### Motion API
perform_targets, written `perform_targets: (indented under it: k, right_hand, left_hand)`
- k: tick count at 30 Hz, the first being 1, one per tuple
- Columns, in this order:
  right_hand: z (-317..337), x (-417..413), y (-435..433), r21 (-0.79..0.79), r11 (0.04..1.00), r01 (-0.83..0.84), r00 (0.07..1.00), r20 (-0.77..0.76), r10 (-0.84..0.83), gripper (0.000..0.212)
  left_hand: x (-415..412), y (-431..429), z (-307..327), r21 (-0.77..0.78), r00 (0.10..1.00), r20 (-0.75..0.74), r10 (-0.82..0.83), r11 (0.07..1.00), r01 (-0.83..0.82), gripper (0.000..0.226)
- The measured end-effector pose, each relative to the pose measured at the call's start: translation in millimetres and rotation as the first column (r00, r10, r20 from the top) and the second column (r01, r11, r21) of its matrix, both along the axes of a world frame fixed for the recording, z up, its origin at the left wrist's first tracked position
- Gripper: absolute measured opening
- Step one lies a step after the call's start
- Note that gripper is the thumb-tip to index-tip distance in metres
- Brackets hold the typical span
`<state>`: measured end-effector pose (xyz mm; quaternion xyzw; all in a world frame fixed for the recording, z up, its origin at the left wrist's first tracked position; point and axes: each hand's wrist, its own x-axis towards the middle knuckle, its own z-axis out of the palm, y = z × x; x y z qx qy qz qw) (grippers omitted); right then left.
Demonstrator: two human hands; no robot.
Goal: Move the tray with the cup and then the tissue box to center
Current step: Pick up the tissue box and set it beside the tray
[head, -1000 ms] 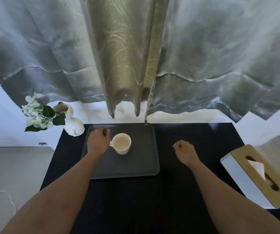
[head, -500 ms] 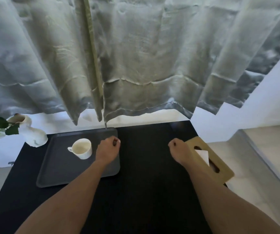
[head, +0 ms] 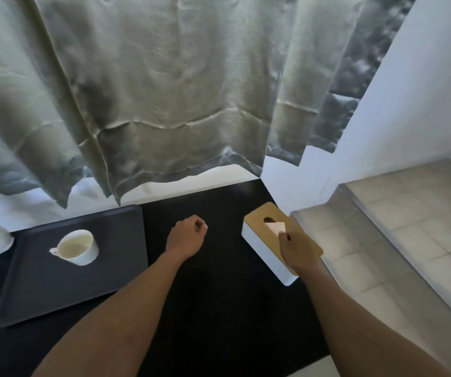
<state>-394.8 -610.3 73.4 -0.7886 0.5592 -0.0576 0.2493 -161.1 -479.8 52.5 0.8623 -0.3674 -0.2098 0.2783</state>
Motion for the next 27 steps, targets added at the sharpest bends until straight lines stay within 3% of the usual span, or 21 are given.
perform_targets:
  k: [3, 9, 15, 17, 22, 27]
  right_hand:
    - [-18, -9, -1, -0.041, 0.986, 0.16, 0.981, 0.12, -0.154, 0.045]
    - [-39, -32, 1, 0.134, 0.85, 0.51, 0.84, 0.139, -0.525, 0.029]
    - [-54, -52, -3, 0.311, 0.665, 0.679, 0.646, 0.177, -0.743, 0.051]
    - [-60, -54, -4, 0.402, 0.596, 0.695, 0.572, 0.193, -0.797, 0.06]
    - [-73, -54, -6, 0.579, 0.513, 0.634, 0.501, 0.198, -0.842, 0.068]
    - [-81, -54, -5, 0.665, 0.508, 0.548, 0.538, 0.185, -0.823, 0.063]
  left_hand:
    - [-11, -20, -4, 0.013, 0.999, -0.024, -0.033, 0.999, 0.033, 0.017]
    - [-29, -68, -22, 0.04, 0.995, -0.07, -0.066, 0.997, 0.069, 0.034]
    - [-46, -110, -28, 0.052, 0.98, -0.137, -0.143, 0.987, 0.151, 0.05]
    - [-46, -120, -30, 0.062, 0.974, -0.154, -0.166, 0.982, 0.178, 0.053]
    - [-49, -137, -38, 0.071, 0.955, -0.222, -0.199, 0.973, 0.22, 0.058]
    - [-55, -152, -47, 0.084, 0.95, -0.248, -0.191, 0.972, 0.217, 0.057]
